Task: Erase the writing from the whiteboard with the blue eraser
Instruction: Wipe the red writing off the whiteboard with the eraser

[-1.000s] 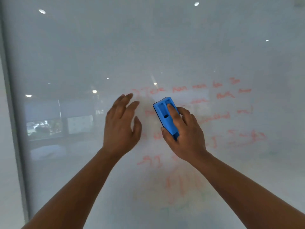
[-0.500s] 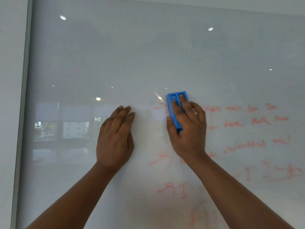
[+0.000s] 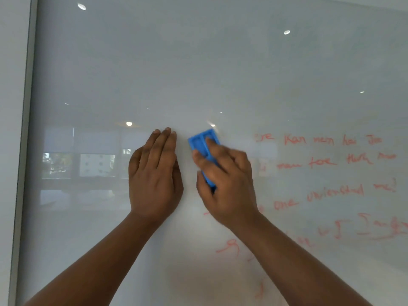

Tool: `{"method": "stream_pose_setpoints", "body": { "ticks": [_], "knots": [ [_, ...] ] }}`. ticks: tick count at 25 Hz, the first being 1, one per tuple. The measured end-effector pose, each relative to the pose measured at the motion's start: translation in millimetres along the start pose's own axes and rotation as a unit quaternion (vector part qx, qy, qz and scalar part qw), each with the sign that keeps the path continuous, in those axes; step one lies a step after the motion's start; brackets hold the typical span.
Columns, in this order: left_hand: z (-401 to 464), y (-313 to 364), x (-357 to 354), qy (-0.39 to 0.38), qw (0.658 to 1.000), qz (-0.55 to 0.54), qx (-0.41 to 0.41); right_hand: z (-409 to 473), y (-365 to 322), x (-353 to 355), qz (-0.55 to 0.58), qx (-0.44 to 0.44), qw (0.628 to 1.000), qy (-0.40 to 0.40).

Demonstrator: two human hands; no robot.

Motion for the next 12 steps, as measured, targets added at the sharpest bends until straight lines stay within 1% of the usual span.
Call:
{"method": "stream_pose_setpoints", "body": {
  "ticks": [1,2,5,6,7,8,9,10,11,12],
  "knots": [
    [-1,0,1,0.001,1.000,-0.012,0.010,-10,3,4,0.001,0.016,1.000,-0.010],
    [-1,0,1,0.000,0.999,-0.027,0.018,-8,16,14,0.001,0.007,1.000,0.000],
    [0,-2,2,0.001,0.996,-0.078,0.038,35,57,32,-0.010,-0.125,0.989,0.077],
    [0,-4,3,0.007,0.995,-0.095,0.042,47,49,23,-0.007,-0.129,0.988,0.079],
    [-1,-5,5,0.015,0.992,-0.116,0.044,50,28,10,-0.001,-0.101,0.993,0.066],
    [-2,-7,7,0.021,0.989,-0.137,0.047,41,4,-3,0.003,-0.049,0.998,0.044],
    [-2,-9,9,0.022,0.986,-0.157,0.050,23,-15,-12,0.009,0.002,1.000,0.019],
    [-1,-10,10,0.017,0.984,-0.172,0.051,4,-21,-13,0.011,0.030,0.999,-0.001],
    [-2,-11,11,0.012,0.982,-0.181,0.052,-11,-13,-4,0.016,0.032,0.999,-0.009],
    [-3,-13,11,0.010,0.981,-0.187,0.056,-15,4,10,0.016,0.007,1.000,0.005]
  ]
}}
Point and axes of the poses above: each hand's wrist, its own z-axis towards the middle knuckle, its own x-axis out of the back of the hand, y = z × x, the point moved 8 cm from there along z, towards the middle knuckle, and after that the axes turned 4 degrees about -x, right-handed, at the moved point
